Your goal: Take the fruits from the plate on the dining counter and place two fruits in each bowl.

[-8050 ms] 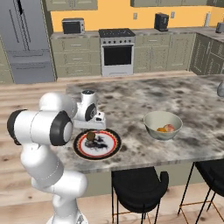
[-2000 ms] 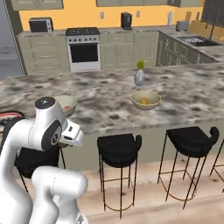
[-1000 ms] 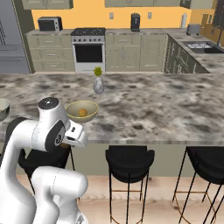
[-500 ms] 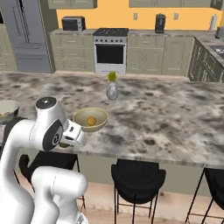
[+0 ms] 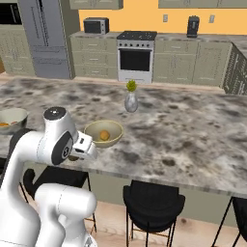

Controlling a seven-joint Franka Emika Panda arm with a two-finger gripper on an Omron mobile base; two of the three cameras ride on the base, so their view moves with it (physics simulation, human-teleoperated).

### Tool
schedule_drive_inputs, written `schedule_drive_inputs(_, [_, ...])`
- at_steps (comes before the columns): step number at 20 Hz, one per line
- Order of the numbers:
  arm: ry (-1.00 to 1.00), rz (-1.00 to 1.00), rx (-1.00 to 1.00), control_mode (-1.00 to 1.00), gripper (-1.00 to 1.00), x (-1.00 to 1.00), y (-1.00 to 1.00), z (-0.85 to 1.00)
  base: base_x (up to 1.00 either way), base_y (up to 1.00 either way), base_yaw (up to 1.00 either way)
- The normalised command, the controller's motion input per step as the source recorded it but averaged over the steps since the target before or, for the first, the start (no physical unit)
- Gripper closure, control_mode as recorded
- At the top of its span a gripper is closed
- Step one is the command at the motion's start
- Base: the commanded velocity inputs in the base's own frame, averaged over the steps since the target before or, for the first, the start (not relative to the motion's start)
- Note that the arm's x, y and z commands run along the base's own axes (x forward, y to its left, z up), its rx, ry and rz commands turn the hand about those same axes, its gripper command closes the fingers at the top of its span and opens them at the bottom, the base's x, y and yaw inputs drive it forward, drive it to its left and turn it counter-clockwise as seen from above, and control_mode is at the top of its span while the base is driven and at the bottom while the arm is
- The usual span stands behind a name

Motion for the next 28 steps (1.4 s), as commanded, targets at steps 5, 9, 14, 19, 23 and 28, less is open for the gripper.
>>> schedule_drive_inputs(5, [0.06, 0.14, 0.05, -1.0, 1.0, 0.99, -0.65, 0.06, 0.0, 0.0, 0.0])
schedule_drive_inputs(9, [0.01, 0.03, 0.02, -1.0, 1.0, 0.88, -0.13, 0.17, 0.0, 0.0, 0.0])
schedule_drive_inputs(14, [0.08, -0.05, 0.0, -1.0, 1.0, 0.81, 0.3, 0.2, 0.0, 0.0, 0.0])
schedule_drive_inputs(19, [0.3, -0.17, -0.06, -1.0, 1.0, 1.0, 0.24, -0.08, 0.0, 0.0, 0.0])
schedule_drive_inputs(23, [0.08, -0.01, 0.01, -1.0, 1.0, 0.66, 0.0, -0.42, 0.0, 0.0, 0.0])
schedule_drive_inputs(28, [0.07, 0.0, 0.01, -1.0, 1.0, 0.44, 0.0, -0.15, 0.0, 0.0, 0.0])
